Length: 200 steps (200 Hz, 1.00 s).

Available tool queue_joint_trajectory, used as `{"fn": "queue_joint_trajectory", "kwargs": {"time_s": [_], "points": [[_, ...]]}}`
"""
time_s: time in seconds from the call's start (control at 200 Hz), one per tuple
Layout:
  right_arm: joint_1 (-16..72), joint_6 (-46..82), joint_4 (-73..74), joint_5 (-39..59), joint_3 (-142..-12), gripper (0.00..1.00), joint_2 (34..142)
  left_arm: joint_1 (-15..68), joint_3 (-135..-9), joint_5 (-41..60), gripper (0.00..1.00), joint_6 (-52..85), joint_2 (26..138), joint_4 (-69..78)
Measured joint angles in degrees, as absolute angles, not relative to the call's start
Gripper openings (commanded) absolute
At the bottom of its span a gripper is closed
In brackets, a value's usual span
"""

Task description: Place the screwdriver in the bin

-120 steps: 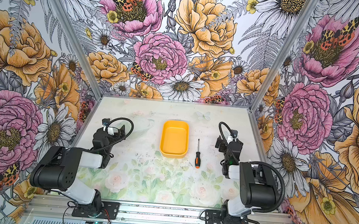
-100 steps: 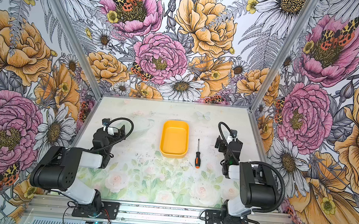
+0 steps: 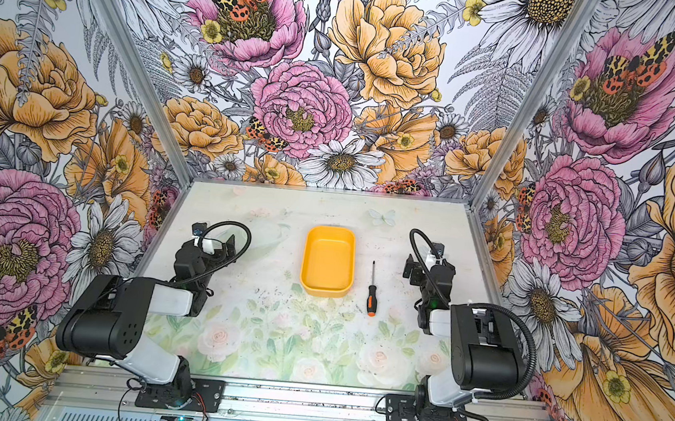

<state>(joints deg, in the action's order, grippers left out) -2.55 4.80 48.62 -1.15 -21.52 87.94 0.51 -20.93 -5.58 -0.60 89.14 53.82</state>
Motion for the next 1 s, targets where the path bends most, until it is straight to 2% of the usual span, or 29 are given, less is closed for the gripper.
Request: {"fn": "queue_joint_trajectory", "kwargs": {"time_s": [0.45, 0.746, 1.001], "points": [[-2.42, 4.86, 46.48, -1.91, -21.87, 0.97, 87.09, 0.51, -21.23, -5.56, 0.99, -0.60, 88.77, 52.45], [-1.08, 4.91, 32.14, -3.40, -26.70, 0.94, 74.52, 0.78, -27.55, -3.77, 0.99, -1.98, 79.92, 38.06], [2.39, 9.32, 10.63, -2.42, -35.64, 0.90, 66.19, 1.80, -29.71, 2.04, 0.99, 1.28, 70.48, 29.12]]}}
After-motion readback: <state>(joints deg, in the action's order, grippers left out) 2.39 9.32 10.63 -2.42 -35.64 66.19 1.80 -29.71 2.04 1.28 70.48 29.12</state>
